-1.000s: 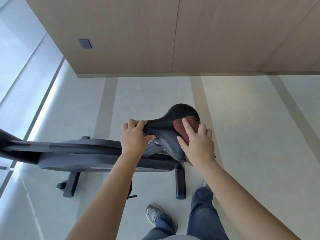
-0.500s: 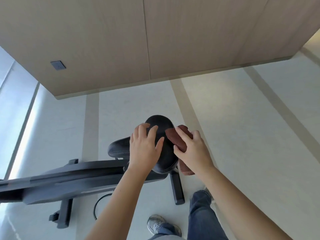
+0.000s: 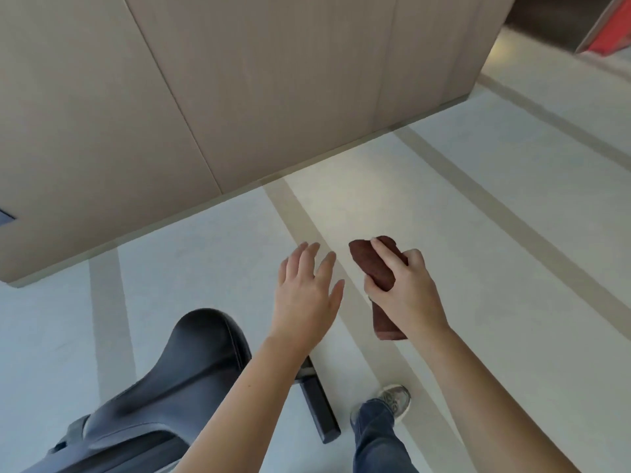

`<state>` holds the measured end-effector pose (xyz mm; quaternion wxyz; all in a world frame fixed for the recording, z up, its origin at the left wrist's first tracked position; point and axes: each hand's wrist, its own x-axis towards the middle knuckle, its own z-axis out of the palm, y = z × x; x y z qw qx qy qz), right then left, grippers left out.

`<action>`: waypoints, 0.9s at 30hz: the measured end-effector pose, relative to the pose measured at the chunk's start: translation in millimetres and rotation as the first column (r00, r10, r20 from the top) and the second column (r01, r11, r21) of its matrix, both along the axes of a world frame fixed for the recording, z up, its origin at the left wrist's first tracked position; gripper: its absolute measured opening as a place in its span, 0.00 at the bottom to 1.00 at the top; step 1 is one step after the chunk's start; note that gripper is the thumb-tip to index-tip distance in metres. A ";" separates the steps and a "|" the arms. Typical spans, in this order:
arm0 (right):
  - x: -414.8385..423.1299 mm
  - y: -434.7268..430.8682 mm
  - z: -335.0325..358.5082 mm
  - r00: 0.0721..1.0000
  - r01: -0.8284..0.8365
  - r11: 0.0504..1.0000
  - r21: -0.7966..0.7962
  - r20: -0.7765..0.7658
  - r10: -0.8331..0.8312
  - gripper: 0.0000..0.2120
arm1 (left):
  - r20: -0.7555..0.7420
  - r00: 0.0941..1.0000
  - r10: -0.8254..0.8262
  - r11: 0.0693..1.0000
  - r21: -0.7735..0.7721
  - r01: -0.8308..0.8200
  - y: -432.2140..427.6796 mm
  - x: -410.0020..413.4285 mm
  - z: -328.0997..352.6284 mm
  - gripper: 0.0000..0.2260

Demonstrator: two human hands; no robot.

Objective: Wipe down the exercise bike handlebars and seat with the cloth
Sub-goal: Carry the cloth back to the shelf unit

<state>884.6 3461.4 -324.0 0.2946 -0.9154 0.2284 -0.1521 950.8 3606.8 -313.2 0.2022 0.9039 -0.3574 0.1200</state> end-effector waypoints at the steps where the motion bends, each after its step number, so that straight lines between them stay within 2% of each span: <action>1: 0.5 -17.9 3.1 1.000 0.023 1.000 -0.003 0.009 -0.023 0.28 | 0.007 1.000 -0.028 1.000 0.000 0.028 -21.2 3.3 3.6 0.17; 11: -3.3 -194.4 28.7 0.967 0.248 0.968 -0.038 0.073 -0.244 0.28 | 0.021 0.976 -0.216 0.976 -0.014 0.216 -214.9 26.9 26.2 0.18; 17: -24.4 -268.7 38.8 0.918 0.389 0.921 -0.018 0.090 -0.386 0.28 | 0.016 0.943 -0.333 0.942 -0.024 0.333 -301.7 20.9 30.9 0.18; 27: -43.9 -390.7 49.2 0.768 0.636 0.772 0.027 0.080 -0.635 0.27 | -0.024 0.829 -0.558 0.829 -0.040 0.557 -450.3 19.7 26.7 0.18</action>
